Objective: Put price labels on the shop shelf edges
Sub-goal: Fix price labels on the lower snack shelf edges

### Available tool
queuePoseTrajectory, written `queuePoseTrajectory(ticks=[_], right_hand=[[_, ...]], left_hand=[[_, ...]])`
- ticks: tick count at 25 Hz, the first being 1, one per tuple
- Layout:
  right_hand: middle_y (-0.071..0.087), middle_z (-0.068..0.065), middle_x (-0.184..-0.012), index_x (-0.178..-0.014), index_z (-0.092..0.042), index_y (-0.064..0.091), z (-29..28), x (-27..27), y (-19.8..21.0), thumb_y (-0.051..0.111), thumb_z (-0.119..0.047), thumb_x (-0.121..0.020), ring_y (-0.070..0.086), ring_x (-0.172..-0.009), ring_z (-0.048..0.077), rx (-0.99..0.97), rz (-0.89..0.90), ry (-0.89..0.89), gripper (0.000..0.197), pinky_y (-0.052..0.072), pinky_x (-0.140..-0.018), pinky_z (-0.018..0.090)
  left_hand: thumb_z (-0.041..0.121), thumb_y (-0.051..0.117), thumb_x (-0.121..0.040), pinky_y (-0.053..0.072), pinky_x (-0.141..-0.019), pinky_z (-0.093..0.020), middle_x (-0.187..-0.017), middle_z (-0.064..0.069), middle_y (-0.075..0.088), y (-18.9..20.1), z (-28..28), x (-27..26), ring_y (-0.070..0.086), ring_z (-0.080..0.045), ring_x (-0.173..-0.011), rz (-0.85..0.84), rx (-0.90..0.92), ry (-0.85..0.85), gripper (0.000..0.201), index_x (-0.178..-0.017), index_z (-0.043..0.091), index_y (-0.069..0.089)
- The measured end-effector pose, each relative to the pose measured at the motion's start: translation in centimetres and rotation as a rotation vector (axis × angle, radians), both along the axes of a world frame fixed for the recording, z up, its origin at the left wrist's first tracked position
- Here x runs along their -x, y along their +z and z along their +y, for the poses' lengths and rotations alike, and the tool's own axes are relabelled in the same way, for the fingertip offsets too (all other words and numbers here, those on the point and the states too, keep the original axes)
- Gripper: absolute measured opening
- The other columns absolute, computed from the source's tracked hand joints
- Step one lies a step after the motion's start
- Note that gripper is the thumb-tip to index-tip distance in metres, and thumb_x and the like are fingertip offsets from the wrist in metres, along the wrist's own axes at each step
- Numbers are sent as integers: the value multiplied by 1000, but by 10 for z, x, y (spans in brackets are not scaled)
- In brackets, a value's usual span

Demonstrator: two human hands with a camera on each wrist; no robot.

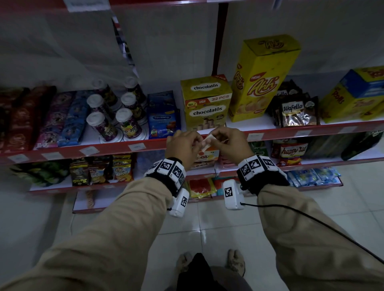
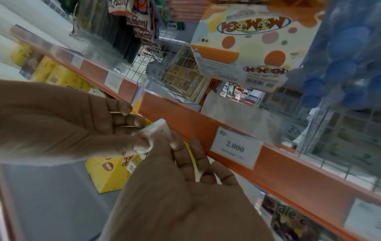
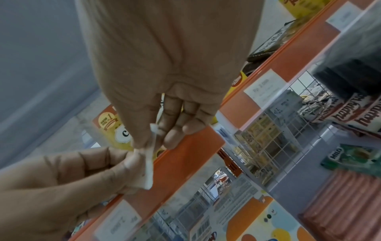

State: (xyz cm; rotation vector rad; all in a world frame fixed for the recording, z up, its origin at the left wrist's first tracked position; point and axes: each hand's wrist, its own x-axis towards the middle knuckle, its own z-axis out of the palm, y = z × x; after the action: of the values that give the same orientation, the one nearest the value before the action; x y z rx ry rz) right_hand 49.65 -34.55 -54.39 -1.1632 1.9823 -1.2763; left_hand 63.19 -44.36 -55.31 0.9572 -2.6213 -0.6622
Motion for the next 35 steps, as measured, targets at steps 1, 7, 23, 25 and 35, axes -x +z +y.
queuePoseTrajectory(ticks=[1,7,23,25,35], right_hand=[[70,9,-79,-88,-6,69,0,1,0,68,-12,-85,67,-76,18,-19,11,1,7,54,-69,30],[69,12,-81,-92,-9,69,6,4,3,66,-10,-86,64,-74,17,-27,56,0,7,48,-65,20],[67,0,-85,-86,-15,68,4,19,12,62,-9,-87,61,-82,17,-25,351,-123,8,47,-69,29],[68,5,-92,-90,-14,69,3,16,8,62,-11,-88,60,-87,21,-26,382,-123,8,49,-73,33],[64,14,-92,-95,-6,67,6,10,-9,61,-9,-87,51,-95,32,-93,535,-20,11,39,-75,34]], left_hand=[[42,56,-91,25,-82,-34,-85,14,53,1,-1,-1,46,-20,-97,2,5,-9,15,-93,28,61],[41,57,-90,26,-89,-37,-94,8,64,3,-4,-3,47,-21,-98,-47,67,-61,18,-92,25,64],[28,55,-94,42,-90,-41,-116,-5,54,6,-7,-10,56,-27,-100,3,57,-108,25,-114,15,58],[29,54,-94,44,-89,-43,-119,-7,53,6,-5,-8,55,-29,-104,0,57,-100,31,-122,14,55],[32,49,-96,36,-87,-36,-113,1,59,-1,4,4,46,-24,-103,-154,193,-24,21,-109,22,63]])
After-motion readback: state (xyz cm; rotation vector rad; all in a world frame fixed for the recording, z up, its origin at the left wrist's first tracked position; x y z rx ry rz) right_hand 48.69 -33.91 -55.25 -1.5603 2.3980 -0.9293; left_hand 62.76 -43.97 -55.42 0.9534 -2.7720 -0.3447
